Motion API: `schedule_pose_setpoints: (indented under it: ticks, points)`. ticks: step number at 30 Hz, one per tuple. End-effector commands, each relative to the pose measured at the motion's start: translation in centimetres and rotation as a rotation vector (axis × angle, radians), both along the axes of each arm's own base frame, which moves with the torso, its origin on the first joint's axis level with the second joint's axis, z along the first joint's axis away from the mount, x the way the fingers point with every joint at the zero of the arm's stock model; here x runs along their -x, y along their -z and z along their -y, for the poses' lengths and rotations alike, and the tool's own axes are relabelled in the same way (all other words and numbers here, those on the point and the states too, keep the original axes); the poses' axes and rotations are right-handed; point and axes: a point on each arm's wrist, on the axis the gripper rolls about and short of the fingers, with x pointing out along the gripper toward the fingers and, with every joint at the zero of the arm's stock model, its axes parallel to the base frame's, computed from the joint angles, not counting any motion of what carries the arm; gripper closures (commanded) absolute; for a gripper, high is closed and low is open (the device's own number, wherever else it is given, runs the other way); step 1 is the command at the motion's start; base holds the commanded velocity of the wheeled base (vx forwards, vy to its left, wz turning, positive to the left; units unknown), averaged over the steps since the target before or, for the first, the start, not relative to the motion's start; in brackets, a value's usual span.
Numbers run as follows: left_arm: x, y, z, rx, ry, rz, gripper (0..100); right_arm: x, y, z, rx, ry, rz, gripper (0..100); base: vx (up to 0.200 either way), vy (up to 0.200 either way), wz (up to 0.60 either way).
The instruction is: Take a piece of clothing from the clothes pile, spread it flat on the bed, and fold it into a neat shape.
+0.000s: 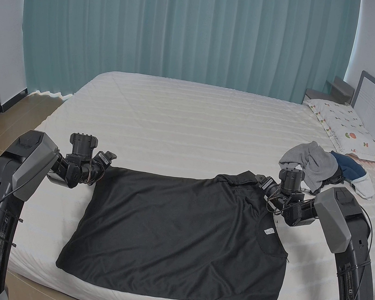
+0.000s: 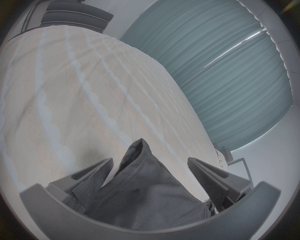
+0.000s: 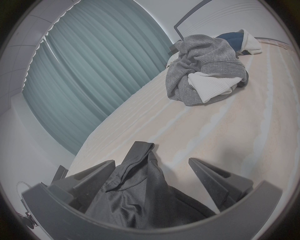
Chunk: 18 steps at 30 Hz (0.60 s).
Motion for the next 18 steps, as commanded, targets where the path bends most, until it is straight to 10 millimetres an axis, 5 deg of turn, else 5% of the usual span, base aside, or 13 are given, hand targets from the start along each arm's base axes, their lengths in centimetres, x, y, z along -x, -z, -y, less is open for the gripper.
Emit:
schedule_pose_setpoints:
  ticks: [1, 9, 10, 18]
  points:
    - [-0.3, 0.7, 0.1, -0.009, -0.008, -0.004, 0, 0.0, -0.5, -0.1, -0.001, -0.003, 0.006, 0, 0.0, 0.0, 0.0]
    - [-0.4, 1.1, 0.2, -0.022, 0.0, -0.009, 0, 0.1, 0.0, -0.2, 0.001, -0.005, -0.008, 0, 0.0, 0.0, 0.0]
    - [-0.4, 1.1, 0.2, -0.022, 0.0, -0.009, 100, 0.1, 0.0, -0.2, 0.001, -0.005, -0.008, 0, 0.0, 0.0, 0.0]
    - [-1.4, 1.4, 0.1, -0.06, -0.072, 0.028, 100, 0.2, 0.2, -0.7, 0.001, -0.014, -0.009, 0, 0.0, 0.0, 0.0]
